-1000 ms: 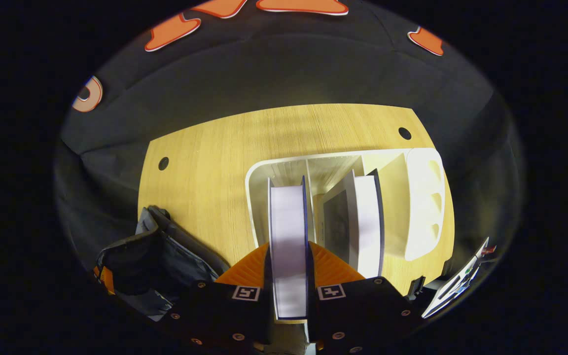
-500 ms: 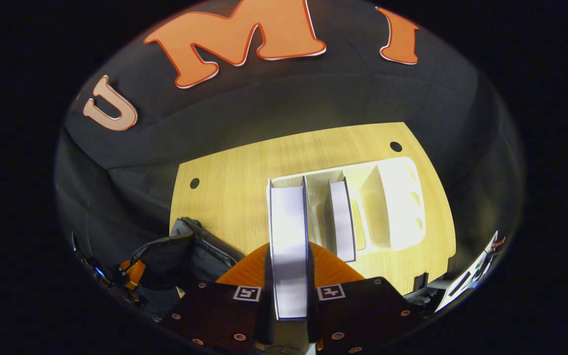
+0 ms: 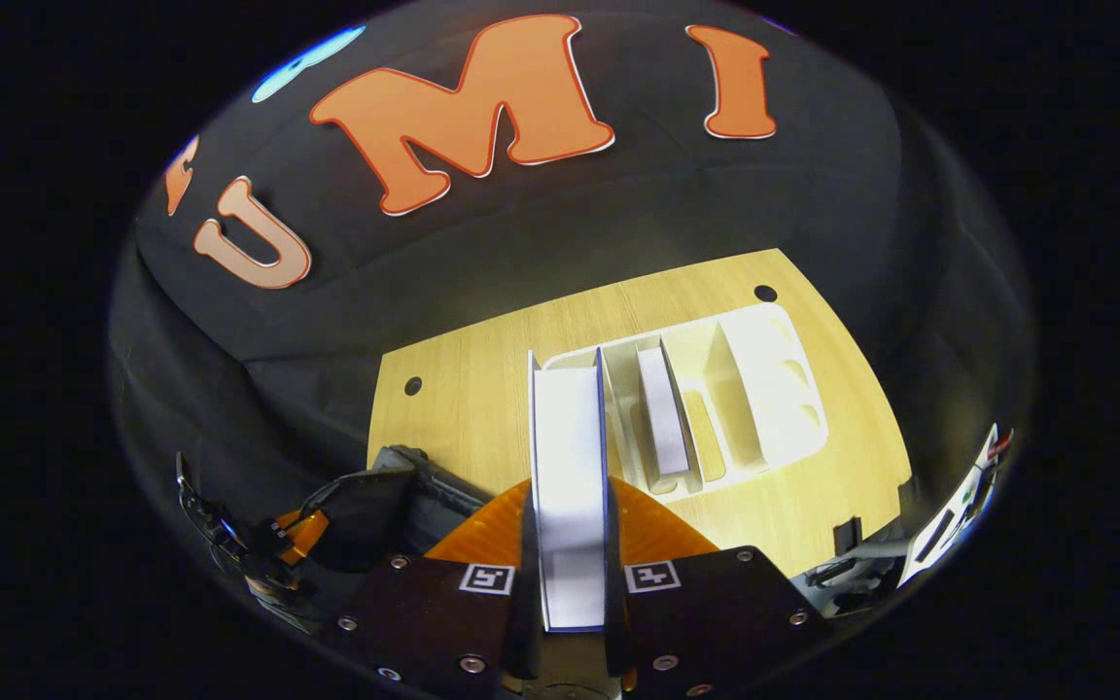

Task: Open the schoolbag, grab two books from the bookshelf and put them into the schoolbag.

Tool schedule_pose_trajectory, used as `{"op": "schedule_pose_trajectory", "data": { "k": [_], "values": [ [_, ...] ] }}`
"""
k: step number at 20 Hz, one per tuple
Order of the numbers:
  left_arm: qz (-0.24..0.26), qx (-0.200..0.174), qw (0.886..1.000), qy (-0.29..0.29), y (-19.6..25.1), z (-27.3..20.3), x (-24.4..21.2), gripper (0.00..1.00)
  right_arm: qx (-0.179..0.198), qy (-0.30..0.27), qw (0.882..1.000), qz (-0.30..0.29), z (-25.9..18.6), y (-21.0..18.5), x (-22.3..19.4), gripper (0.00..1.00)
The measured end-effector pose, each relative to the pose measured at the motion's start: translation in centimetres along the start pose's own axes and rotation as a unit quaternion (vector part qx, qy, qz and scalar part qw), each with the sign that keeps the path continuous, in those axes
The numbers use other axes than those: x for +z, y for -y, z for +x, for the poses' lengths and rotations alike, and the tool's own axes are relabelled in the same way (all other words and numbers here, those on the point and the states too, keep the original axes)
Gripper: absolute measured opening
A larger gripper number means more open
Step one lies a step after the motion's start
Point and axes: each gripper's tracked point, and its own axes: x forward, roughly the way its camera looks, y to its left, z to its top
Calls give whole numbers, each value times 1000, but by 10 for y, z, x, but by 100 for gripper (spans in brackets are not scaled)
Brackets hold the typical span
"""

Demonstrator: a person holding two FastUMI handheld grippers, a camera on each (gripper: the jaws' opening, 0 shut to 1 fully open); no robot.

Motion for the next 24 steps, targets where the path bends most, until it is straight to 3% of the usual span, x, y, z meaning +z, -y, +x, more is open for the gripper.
{"op": "schedule_pose_trajectory", "data": {
  "k": [9, 20, 24],
  "values": [
    [27, -1, 1000, -11, -2, -3, -10, 4, 64, 12, 996, 68, -9, -21, -57, 27],
    [31, 24, 999, -16, 3, -14, -19, 4, 173, -12, 981, 84, 14, -74, -116, 27],
    [33, 37, 999, -16, 4, -19, -15, 4, 186, -36, 978, 82, 38, -94, -133, 27]
  ]
}}
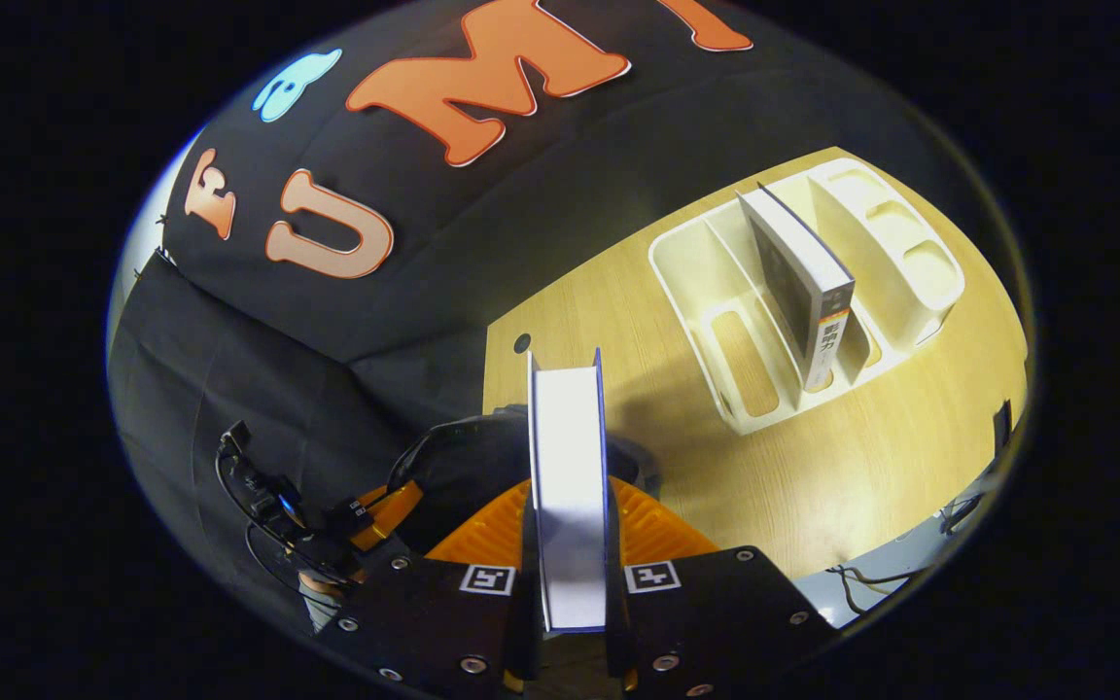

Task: Open the schoolbag, grab two books from the bookshelf and put them into the schoolbag.

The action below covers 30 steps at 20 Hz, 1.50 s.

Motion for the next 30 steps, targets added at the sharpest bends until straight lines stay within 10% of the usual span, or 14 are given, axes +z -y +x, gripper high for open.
{"op": "schedule_pose_trajectory", "data": {
  "k": [30],
  "values": [
    [-45, 51, 998, 8, 20, 4, 5, 4, 144, -70, 975, 157, 188, -39, -112, 24]
  ]
}}
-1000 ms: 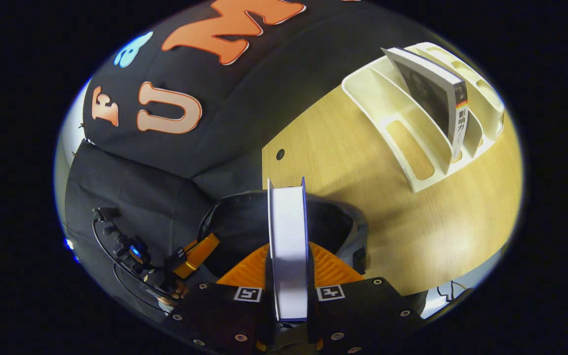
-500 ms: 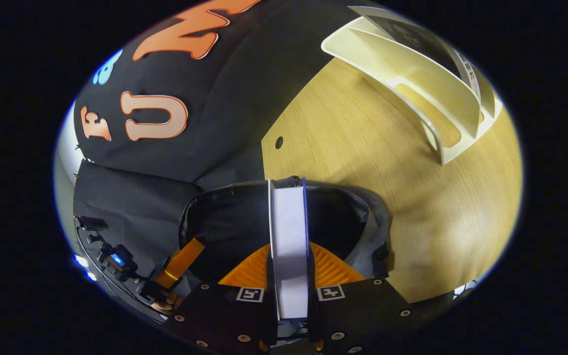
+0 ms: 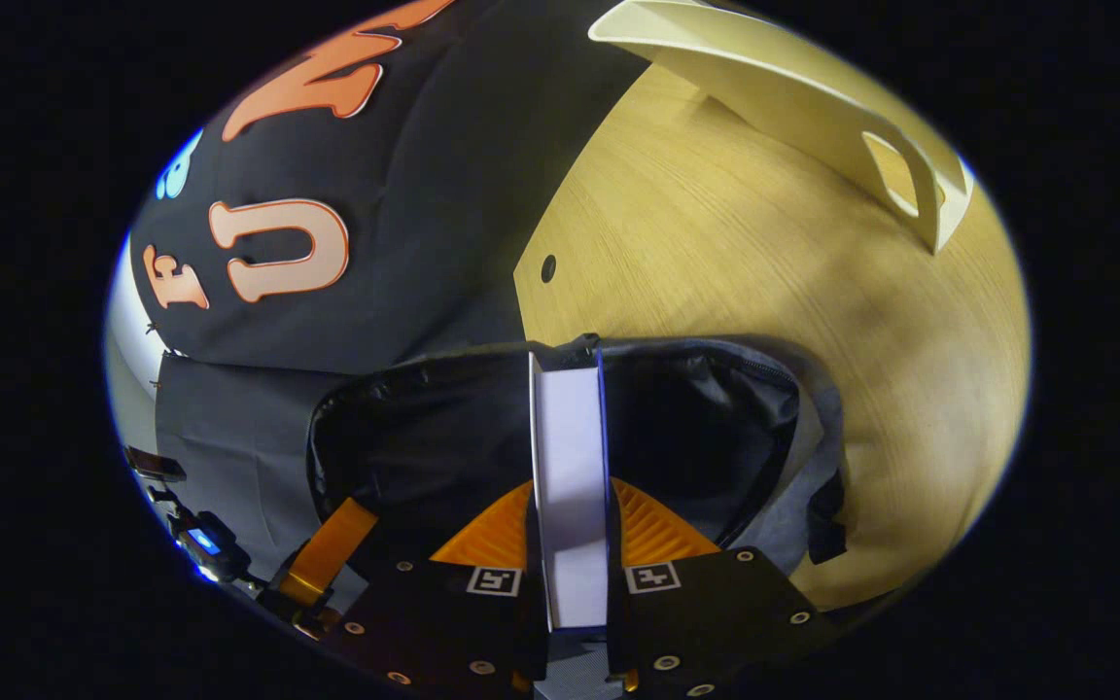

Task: Open the schoolbag, grab two books from the bookshelf and put them into the schoolbag.

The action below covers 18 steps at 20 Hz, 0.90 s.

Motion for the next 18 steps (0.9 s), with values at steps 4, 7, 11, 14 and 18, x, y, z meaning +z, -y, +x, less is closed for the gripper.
{"op": "schedule_pose_trajectory", "data": {
  "k": [4, 7, 11, 14, 18],
  "values": [
    [4, -2, 1000, 0, 9, 4, -2, 4, 1, 5, 1000, -29, 24, 2, -8, 24],
    [10, 2, 1000, 3, 10, 5, 0, 4, -7, -11, 999, -32, 30, 6, -13, 28],
    [5, 5, 1000, 0, 9, 8, -2, 4, -82, -75, 989, -100, 16, 29, -28, 63],
    [0, 10, 1000, 4, 7, 8, -4, 4, -118, -84, 976, -163, -13, 29, -19, 97],
    [-5, 8, 1000, 3, 10, 10, -9, 4, -159, -75, 955, -238, -55, 28, 10, 98]
  ]
}}
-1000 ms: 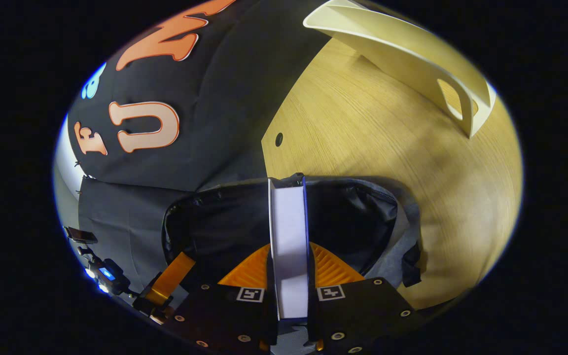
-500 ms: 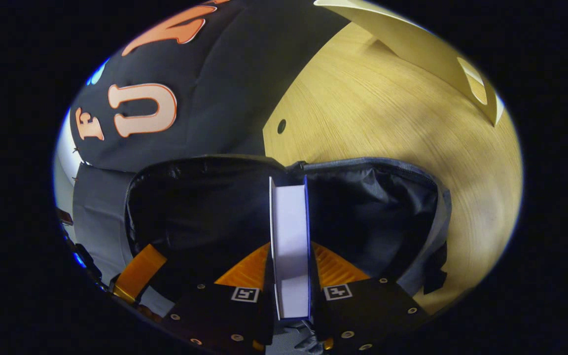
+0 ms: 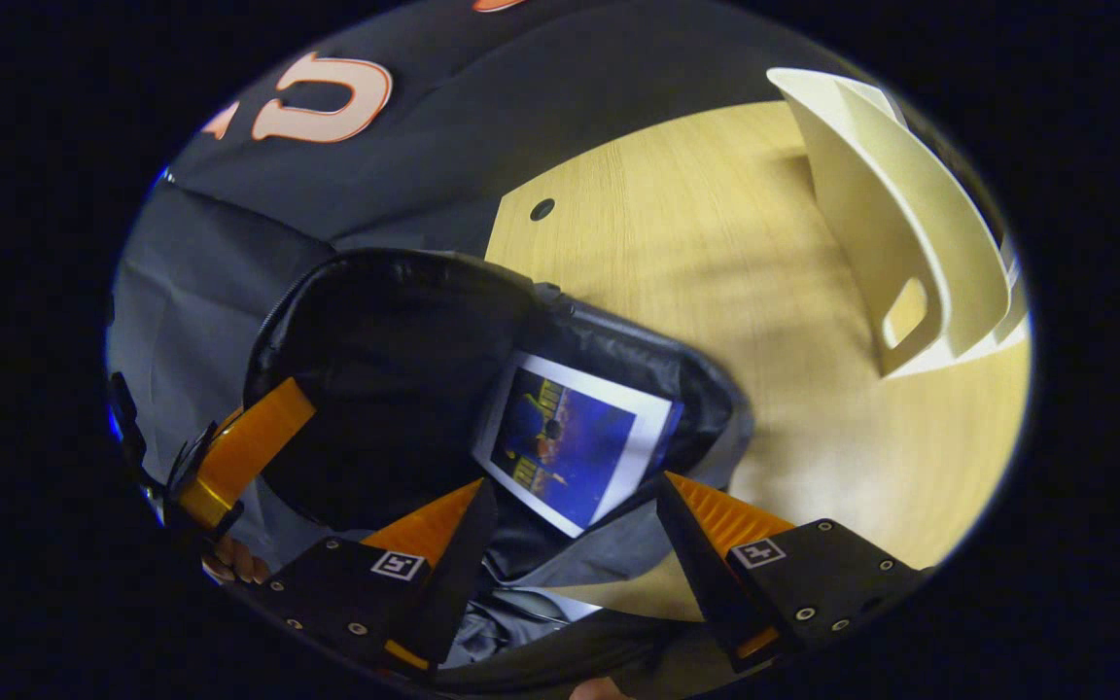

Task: Open the schoolbag, grab two books from the bookshelf and put them into the schoolbag.

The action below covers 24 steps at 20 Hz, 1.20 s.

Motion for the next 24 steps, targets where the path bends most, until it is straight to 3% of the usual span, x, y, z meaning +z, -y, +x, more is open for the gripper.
{"op": "schedule_pose_trajectory", "data": {
  "k": [3, 11, 24],
  "values": [
    [4, 4, 1000, 2, -3, 4, -2, 4, -37, -1, 999, -32, -28, 23, 6, 99],
    [-18, -3, 1000, -5, 6, 16, -15, 4, -81, 21, 995, -56, -101, 65, 41, 98],
    [-41, 19, 999, -22, 9, 21, -27, 4, -185, 60, 976, -94, -224, 152, 167, 99]
  ]
}}
